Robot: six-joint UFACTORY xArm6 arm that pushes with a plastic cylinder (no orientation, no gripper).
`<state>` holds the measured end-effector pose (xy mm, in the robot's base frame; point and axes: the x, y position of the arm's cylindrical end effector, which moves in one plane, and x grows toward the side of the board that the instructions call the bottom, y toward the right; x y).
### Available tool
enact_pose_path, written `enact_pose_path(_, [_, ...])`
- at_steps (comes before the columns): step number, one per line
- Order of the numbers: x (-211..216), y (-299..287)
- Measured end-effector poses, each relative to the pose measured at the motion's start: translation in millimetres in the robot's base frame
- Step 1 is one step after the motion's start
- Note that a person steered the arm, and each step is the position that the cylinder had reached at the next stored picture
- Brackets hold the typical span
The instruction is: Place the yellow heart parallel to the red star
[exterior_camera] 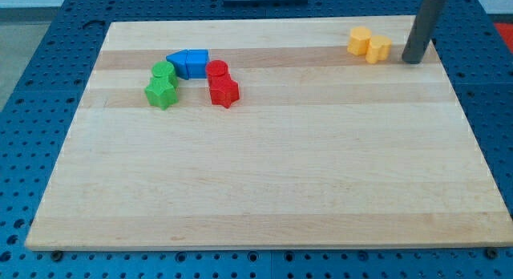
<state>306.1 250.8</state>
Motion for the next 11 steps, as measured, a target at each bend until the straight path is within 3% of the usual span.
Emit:
enact_pose_path(2, [-28,-30])
enact_pose_path(4, [9,-125])
enact_pose_path(7, [50,-168])
enact_pose_path(8, [34,-135])
enact_pose_path(9, [47,-113])
enact_pose_path(10, [82,-128])
enact_pose_path(11, [89,-191])
